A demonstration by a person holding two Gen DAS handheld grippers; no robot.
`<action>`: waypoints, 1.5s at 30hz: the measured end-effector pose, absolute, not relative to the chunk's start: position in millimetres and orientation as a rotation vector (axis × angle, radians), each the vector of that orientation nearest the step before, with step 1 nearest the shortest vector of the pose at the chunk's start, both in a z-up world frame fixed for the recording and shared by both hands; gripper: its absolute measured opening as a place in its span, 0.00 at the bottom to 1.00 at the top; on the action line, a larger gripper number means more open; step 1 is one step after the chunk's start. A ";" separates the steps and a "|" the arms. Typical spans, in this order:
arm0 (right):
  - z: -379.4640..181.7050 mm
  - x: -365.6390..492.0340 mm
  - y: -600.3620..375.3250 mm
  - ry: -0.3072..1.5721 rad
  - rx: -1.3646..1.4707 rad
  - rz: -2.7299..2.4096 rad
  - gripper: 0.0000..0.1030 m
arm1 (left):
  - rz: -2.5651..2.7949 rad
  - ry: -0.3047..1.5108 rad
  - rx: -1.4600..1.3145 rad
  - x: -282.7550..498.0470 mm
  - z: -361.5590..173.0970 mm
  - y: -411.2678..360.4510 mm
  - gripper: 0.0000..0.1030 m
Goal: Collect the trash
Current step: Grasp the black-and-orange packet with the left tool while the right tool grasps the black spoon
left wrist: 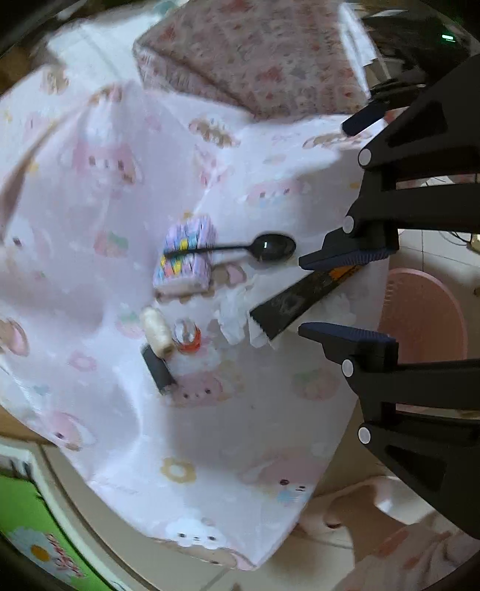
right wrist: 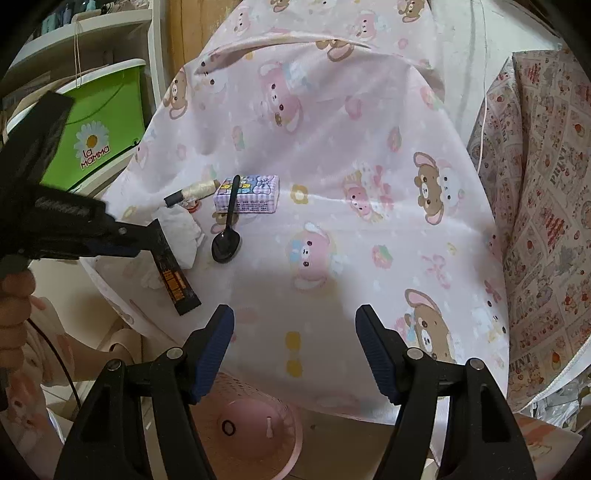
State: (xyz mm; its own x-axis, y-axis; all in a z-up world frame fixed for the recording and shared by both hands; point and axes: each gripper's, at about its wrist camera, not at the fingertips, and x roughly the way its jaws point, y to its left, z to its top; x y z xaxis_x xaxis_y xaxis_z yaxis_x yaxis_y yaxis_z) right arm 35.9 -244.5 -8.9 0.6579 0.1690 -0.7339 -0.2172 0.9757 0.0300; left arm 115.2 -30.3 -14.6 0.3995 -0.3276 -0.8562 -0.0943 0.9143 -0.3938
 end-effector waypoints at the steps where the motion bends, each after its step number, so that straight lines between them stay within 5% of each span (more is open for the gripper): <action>1: -8.8 35.8 -243.5 0.823 -0.065 0.221 0.68 | -0.137 1.174 -0.428 119.2 -17.4 -31.1 0.26; 5: -8.4 34.0 -239.7 0.810 -0.092 0.221 0.68 | -0.105 1.196 -0.449 129.6 -23.3 -34.3 0.25; 7: -8.8 33.6 -239.3 0.809 -0.101 0.218 0.68 | -0.112 1.191 -0.464 130.3 -22.5 -35.4 0.10; 12: -10.5 34.7 -243.4 0.819 -0.086 0.213 0.68 | -0.162 1.160 -0.461 124.2 -10.2 -40.5 0.04; 36: -0.3 105.9 -202.2 0.814 0.040 0.310 0.68 | -0.017 0.906 -0.173 86.1 49.5 -9.4 0.04; 45: -23.7 151.9 -164.4 0.892 -0.030 0.294 0.41 | 0.018 0.862 -0.138 86.2 56.2 -1.2 0.04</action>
